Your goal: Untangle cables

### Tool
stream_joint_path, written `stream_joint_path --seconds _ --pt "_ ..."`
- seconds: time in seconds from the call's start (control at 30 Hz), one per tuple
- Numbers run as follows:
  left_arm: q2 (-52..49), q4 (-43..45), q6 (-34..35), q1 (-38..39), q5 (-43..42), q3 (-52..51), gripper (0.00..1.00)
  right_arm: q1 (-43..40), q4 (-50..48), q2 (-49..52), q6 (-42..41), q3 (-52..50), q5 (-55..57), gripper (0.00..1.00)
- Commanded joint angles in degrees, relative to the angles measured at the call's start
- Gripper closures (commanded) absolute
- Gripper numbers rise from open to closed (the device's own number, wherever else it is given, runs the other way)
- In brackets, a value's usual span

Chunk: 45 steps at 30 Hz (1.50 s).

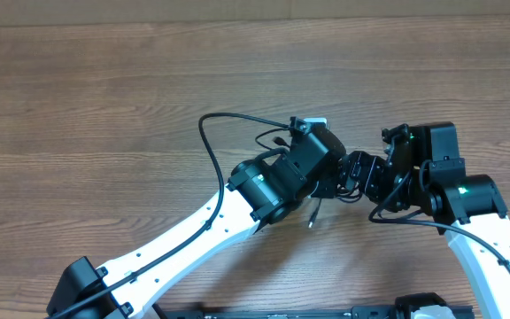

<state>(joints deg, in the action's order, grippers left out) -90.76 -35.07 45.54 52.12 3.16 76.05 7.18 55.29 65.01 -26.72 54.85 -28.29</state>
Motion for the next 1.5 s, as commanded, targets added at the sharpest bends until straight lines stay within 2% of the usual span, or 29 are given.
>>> stream_joint_path --seconds 0.0,0.17,0.33,0.47,0.63,0.67,0.73,0.83,1.17,1.3,1.47 --pt "1.20 3.02 1.20 -0.11 1.57 0.94 0.96 -0.11 0.31 0.72 0.11 0.22 0.61 0.11" --pt "1.20 8.13 0.63 -0.07 -3.06 0.94 0.96 -0.11 -0.31 2.47 0.13 0.22 0.39 0.19" --pt "1.20 8.26 -2.12 -0.07 -3.19 0.94 0.96 -0.11 -0.55 5.25 0.15 0.22 0.42 0.34" --pt "1.20 7.80 -3.85 -0.04 -2.89 0.94 0.96 -0.11 -0.52 6.19 0.15 0.22 0.42 0.38" --pt "1.20 4.07 -3.98 -0.13 1.03 0.94 0.96 -0.11 -0.59 6.27 0.15 0.22 0.42 0.37" --pt "1.20 1.84 -4.04 -0.11 3.65 0.94 0.96 -0.11 -0.37 6.27 0.15 0.22 0.42 0.29" --pt "1.20 -2.23 -6.10 -0.11 8.09 0.94 0.96 -0.11 0.70 6.27 0.15 0.24 0.42 0.20" --pt "1.20 -5.68 -6.80 -0.11 12.02 0.94 0.96 -0.11 1.86 6.27 0.13 0.24 0.42 0.13" --pt "1.18 -4.74 -6.08 0.04 13.25 0.94 0.96 -0.11 2.71 6.25 0.13 0.42 -2.60 0.13" --pt "1.20 -4.24 -1.33 0.07 13.29 0.94 0.96 -0.11 2.43 6.27 0.20 0.42 -2.62 0.13" --pt "1.20 0.70 -0.55 0.04 7.34 0.94 0.96 -0.11 1.90 6.27 1.27 0.39 -1.01 0.13"
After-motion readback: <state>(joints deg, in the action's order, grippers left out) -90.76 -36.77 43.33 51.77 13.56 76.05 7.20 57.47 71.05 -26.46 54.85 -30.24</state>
